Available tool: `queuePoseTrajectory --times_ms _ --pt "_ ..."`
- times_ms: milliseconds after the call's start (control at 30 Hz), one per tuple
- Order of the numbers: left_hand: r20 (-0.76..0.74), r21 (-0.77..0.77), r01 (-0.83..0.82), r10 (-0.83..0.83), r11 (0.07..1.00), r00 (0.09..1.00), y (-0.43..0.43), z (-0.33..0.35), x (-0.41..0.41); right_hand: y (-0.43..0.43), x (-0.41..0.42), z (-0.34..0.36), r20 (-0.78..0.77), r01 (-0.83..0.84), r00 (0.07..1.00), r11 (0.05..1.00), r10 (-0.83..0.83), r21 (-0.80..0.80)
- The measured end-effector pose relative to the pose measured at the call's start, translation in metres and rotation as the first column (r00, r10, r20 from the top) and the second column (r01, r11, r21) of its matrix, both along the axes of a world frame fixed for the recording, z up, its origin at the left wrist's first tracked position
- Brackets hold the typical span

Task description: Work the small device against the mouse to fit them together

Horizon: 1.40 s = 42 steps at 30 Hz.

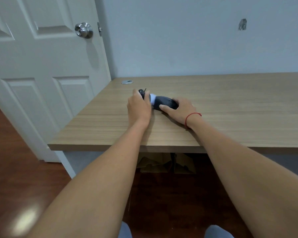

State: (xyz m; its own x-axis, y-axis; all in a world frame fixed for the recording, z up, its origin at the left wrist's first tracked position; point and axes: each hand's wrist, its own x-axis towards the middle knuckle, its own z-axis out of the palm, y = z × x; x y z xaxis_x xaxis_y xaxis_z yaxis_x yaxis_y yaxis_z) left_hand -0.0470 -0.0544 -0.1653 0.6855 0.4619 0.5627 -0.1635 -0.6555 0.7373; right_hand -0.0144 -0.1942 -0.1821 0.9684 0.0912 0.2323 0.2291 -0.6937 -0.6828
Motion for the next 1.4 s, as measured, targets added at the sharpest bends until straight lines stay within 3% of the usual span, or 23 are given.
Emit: queuePoseTrajectory --times_ms 133,200,333,500,667,767,933,1067,1133,1300,1400 --pt "0.182 -0.054 0.205 -0.193 0.977 0.964 -0.009 0.005 -0.004 0.0 0.002 0.001 0.011 0.032 0.999 0.995 -0.033 0.09" --pt "0.149 -0.02 0.19 -0.185 0.982 0.971 -0.007 0.003 -0.004 0.0 0.002 0.001 0.025 0.009 1.0 0.995 -0.012 0.099" --pt "0.032 0.015 0.019 -0.019 1.0 0.999 0.0 -0.002 0.002 -0.002 0.004 -0.002 0.042 0.014 0.999 0.994 -0.019 0.11" --pt "0.212 -0.1 0.217 -0.192 0.971 0.958 -0.007 0.004 -0.004 -0.003 0.009 -0.001 0.023 0.059 0.998 0.986 -0.063 0.157" --pt "0.186 -0.141 0.282 -0.255 0.949 0.949 -0.006 0.002 -0.001 -0.003 0.006 0.001 0.014 0.055 0.998 0.976 -0.06 0.212" --pt "0.113 -0.106 0.234 -0.222 0.966 0.969 -0.004 -0.001 0.002 -0.003 0.004 0.001 0.046 0.04 0.998 0.974 -0.052 0.225" --pt "-0.024 -0.021 -0.022 0.022 1.0 0.999 0.001 -0.001 0.003 -0.001 0.001 0.003 0.062 0.029 0.997 0.986 -0.04 0.163" --pt "0.146 -0.083 0.166 -0.152 0.983 0.977 -0.006 0.005 -0.003 0.0 -0.001 0.006 0.05 0.035 0.998 0.985 -0.043 0.168" --pt "0.143 -0.049 0.227 -0.218 0.973 0.965 -0.008 0.004 -0.003 0.001 -0.002 0.006 0.045 0.031 0.998 0.987 -0.038 0.16" --pt "0.034 -0.011 0.048 -0.048 0.999 0.998 0.0 -0.002 0.004 -0.001 -0.003 0.004 0.056 0.003 0.998 0.991 -0.011 0.137" --pt "0.084 -0.053 0.042 -0.038 0.998 0.996 -0.002 0.002 0.002 0.0 -0.002 0.003 0.048 -0.014 0.999 0.994 0.009 0.11"
